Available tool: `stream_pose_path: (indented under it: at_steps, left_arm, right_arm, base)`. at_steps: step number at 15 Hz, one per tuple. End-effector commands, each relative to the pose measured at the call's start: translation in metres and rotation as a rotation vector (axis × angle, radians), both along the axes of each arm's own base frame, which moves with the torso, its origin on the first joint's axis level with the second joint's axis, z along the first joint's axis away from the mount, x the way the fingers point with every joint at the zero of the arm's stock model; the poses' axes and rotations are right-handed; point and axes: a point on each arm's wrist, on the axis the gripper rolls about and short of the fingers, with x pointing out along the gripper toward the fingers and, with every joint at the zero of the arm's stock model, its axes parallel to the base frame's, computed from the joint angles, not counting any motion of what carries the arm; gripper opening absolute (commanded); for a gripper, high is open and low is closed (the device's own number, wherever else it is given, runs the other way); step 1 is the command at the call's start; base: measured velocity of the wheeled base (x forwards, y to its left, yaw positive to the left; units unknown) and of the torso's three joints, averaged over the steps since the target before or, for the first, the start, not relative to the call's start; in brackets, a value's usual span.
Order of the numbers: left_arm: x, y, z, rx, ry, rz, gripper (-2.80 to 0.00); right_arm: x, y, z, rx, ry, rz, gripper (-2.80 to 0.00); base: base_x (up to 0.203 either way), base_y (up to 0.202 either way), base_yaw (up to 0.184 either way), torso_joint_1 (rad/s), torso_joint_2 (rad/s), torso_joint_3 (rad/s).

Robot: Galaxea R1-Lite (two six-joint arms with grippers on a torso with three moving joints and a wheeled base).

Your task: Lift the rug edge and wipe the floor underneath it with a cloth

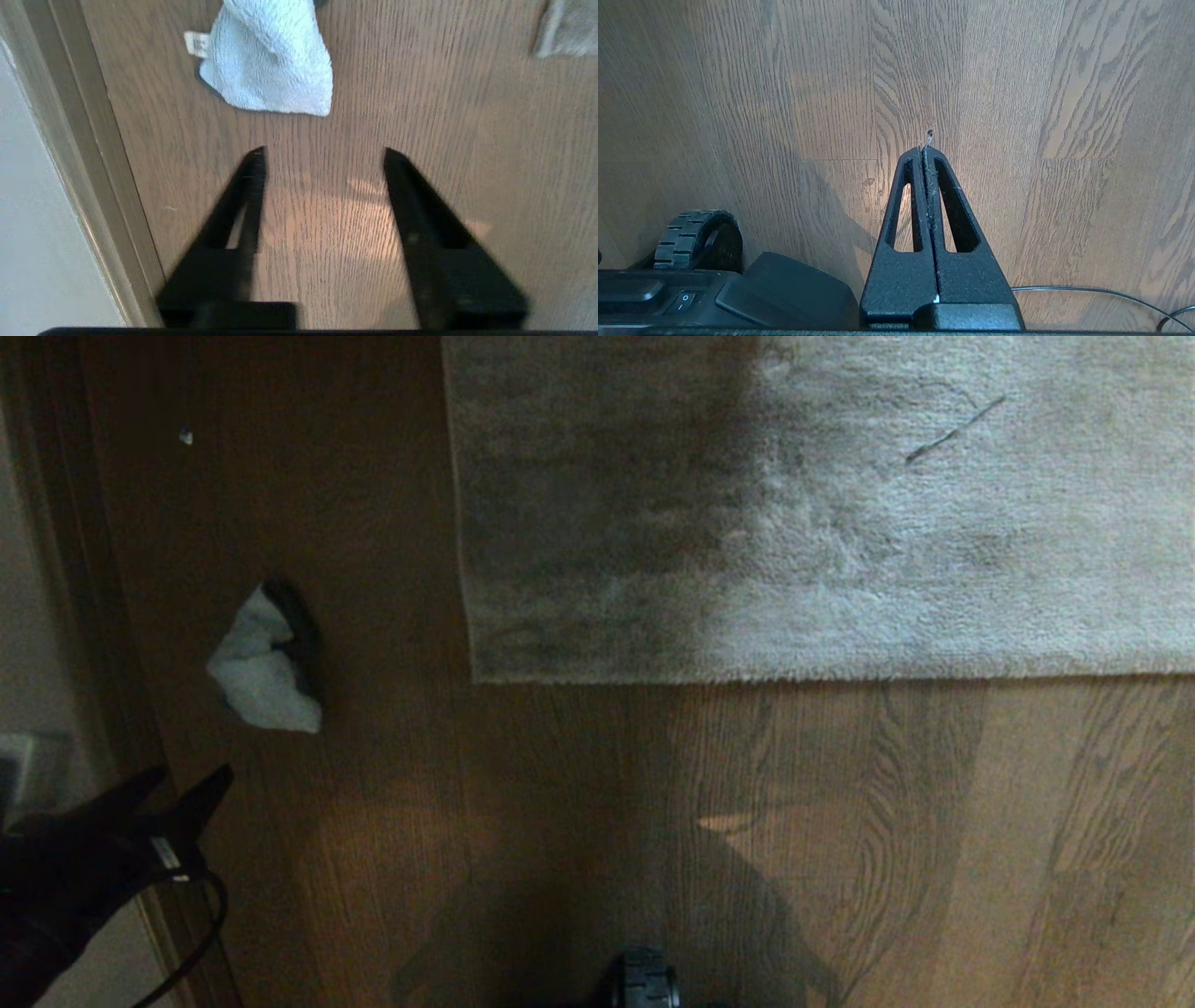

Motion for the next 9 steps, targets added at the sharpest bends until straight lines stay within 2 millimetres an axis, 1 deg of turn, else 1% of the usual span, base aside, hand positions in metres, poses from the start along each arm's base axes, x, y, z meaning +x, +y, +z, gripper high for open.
stream_pose_path:
  at_steps: [1, 7, 9]
  left_arm:
    - [-0.004, -0.001, 0.005, 0.005, -0.032, 0.001, -2.8]
    - [-0.01, -0.002, 0.011, 0.012, -0.072, -0.007, -2.8]
    - [-0.015, -0.003, 0.014, 0.01, -0.083, -0.007, -2.8]
  right_arm:
    - [0.0, 0.0, 0.0, 0.0, 0.002, 0.0, -2.8]
    - [0.0, 0.0, 0.0, 0.0, 0.002, 0.001, -2.8]
    - [0.0, 0.0, 0.0, 0.0, 0.003, 0.0, -2.8]
  base:
    - [0.0, 0.0, 0.0, 0.0, 0.0, 0.0]
    - [0.0, 0.0, 0.0, 0.0, 0.0, 0.0]
    - [0.0, 0.0, 0.0, 0.0, 0.0, 0.0]
